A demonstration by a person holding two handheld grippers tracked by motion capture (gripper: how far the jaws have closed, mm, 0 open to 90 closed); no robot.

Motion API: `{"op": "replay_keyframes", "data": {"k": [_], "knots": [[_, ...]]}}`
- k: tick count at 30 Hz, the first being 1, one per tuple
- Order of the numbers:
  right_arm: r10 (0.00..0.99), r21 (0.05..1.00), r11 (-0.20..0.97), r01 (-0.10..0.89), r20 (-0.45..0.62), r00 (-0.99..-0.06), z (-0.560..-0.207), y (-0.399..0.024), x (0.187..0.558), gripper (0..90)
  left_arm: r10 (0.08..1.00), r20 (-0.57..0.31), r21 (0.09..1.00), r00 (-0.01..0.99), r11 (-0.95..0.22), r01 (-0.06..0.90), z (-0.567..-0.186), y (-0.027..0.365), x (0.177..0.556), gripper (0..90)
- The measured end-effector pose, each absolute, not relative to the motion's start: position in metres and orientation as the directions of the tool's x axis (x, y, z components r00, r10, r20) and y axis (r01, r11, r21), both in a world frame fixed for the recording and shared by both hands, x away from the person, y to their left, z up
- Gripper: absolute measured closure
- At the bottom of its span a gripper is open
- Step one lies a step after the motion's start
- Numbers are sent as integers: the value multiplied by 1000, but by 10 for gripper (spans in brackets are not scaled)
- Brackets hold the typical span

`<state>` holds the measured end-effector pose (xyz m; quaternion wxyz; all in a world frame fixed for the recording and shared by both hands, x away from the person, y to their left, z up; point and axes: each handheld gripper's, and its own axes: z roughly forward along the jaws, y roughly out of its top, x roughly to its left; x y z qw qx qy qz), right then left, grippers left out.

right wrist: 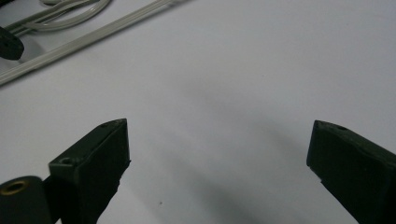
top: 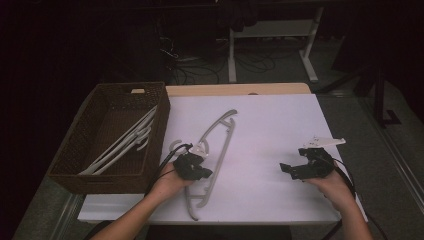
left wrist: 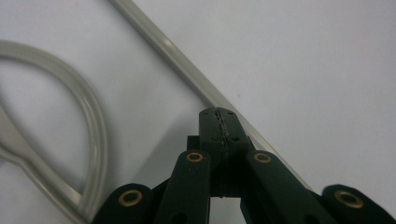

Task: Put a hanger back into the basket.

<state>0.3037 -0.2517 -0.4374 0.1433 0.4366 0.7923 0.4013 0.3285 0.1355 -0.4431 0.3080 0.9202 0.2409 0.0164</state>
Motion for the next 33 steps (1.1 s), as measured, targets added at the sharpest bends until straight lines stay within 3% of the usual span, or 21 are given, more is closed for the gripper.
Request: {"op": "replay_keyframes", "data": {"k": [9,28,30,33], "knots": [[808,763,293,577,125,-576,-438,-253,304,56,423,-168,570,890,-695,438,-448,125,325,900],[806,764,292,575,126,-578,-438,-253,305,56,294,-177,602,939,-722,340,-450,18,339,900],[806,766,293,573,124,-579,-437,-253,304,57,281,-213,615,936,-706,352,-452,15,339,900],[807,769,285,572,130,-577,-435,-253,302,58,284,-198,628,938,-698,344,-446,22,339,900]]}}
